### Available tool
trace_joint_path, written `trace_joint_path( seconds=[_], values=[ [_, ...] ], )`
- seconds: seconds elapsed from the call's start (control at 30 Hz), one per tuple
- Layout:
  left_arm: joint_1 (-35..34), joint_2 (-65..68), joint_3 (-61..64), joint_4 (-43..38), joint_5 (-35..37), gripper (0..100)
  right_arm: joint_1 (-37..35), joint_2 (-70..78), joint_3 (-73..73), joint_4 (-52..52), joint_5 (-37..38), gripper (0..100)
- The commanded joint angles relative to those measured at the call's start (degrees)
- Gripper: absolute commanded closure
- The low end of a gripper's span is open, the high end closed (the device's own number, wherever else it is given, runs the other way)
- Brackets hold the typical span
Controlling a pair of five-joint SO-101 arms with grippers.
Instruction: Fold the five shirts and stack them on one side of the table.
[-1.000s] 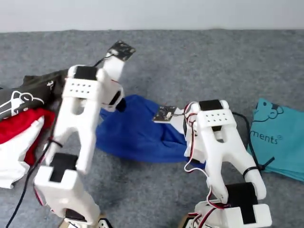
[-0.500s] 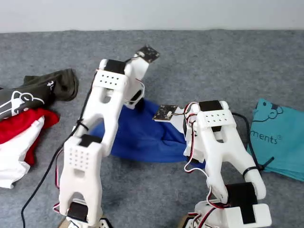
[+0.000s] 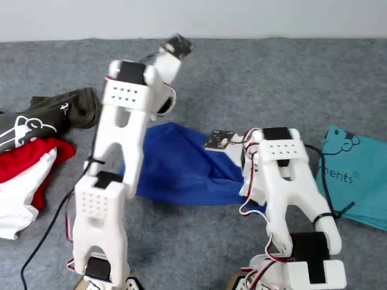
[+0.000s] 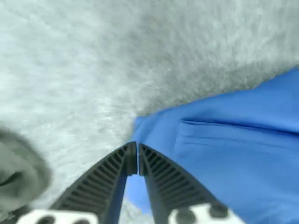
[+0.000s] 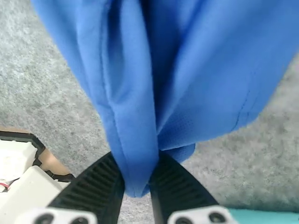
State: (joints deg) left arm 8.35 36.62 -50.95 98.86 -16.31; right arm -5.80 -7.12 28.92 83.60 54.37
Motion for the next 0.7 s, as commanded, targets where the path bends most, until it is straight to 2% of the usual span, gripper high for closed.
trace_joint_path(
  seconds=[0.0,0.17,0.27,0.4,0.67],
  values=[
    [-0.44,-9.67,4.09,1.85,0.09,99,2.33,-2.86,-4.57,1.45,-0.53,99.0],
    [2.81,-9.41,14.2,0.18,-1.32,98,2.15,-2.86,-4.48,1.89,-0.62,99.0],
    [4.31,-5.45,16.92,-2.2,-0.62,90,2.15,-2.86,-4.48,1.8,-0.62,99.0],
    [4.48,-0.09,16.66,-6.07,2.11,80,2.15,-2.77,-4.48,1.8,-0.62,99.0],
    [4.57,8.26,10.51,-7.47,2.55,80,2.15,-2.77,-4.48,1.8,-0.62,99.0]
  ],
)
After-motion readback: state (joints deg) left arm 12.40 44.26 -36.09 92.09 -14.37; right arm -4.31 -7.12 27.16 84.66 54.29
